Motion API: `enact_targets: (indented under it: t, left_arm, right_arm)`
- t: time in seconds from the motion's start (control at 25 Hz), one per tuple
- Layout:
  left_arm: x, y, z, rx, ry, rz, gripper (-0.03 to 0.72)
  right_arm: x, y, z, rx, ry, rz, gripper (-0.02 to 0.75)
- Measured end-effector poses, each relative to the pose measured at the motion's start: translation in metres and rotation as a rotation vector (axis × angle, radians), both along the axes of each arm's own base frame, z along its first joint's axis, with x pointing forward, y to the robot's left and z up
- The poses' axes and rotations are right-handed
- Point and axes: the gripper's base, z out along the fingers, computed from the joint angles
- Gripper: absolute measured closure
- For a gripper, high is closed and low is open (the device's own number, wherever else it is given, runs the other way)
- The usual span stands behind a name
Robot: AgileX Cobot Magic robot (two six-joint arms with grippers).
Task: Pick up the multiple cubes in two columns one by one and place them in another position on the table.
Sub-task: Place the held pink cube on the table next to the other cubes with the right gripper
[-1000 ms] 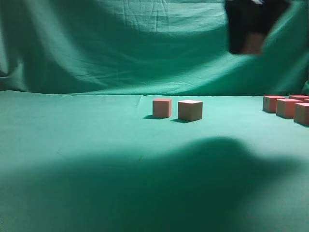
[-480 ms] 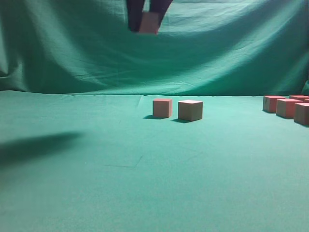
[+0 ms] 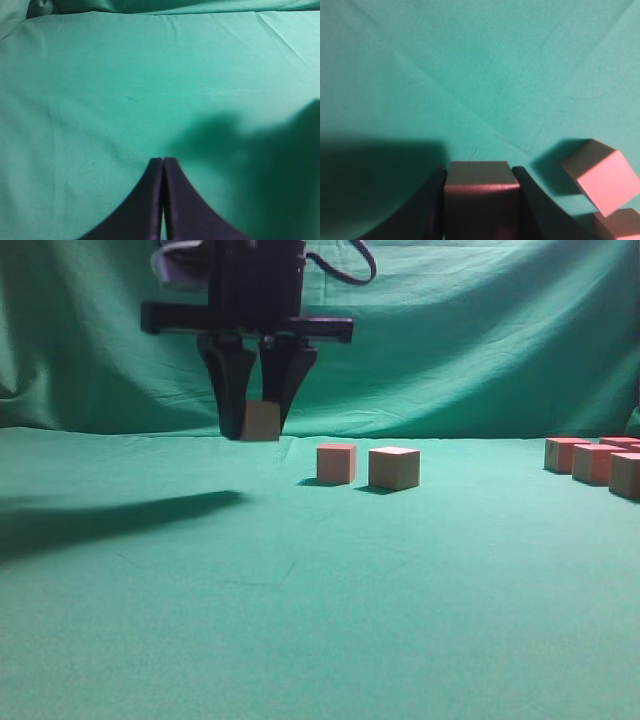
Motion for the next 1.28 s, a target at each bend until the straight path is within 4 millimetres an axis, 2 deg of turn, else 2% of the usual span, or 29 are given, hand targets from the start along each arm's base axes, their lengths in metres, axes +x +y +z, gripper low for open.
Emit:
enact_targets:
  t: [0.16, 0.52, 0.6, 0.88, 1.28]
  left_arm:
    - [0.0, 0.0, 0.0, 0.0, 0.0, 0.0, 0.688]
    - [0.0, 0.0, 0.0, 0.0, 0.0, 0.0, 0.688]
    - [0.0, 0.0, 0.0, 0.0, 0.0, 0.0, 0.688]
    - [0.0, 0.0, 0.0, 0.0, 0.0, 0.0, 0.688]
    - [0.0, 0.0, 0.0, 0.0, 0.0, 0.0, 0.688]
  right_arm:
    - [0.004, 0.003, -0.01, 0.014, 0.001, -0.063, 0.475]
    - [0.016, 0.001, -0.007, 0.024, -0.112, -0.205, 0.475]
    - [0.018, 0.001, -0.012, 0.015, -0.115, -0.231, 0.475]
    - [0.02, 0.002, -0.032, -0.006, -0.088, -0.273, 0.475]
    - [0.022, 0.001, -0.04, -0.027, -0.099, -0.291, 0.475]
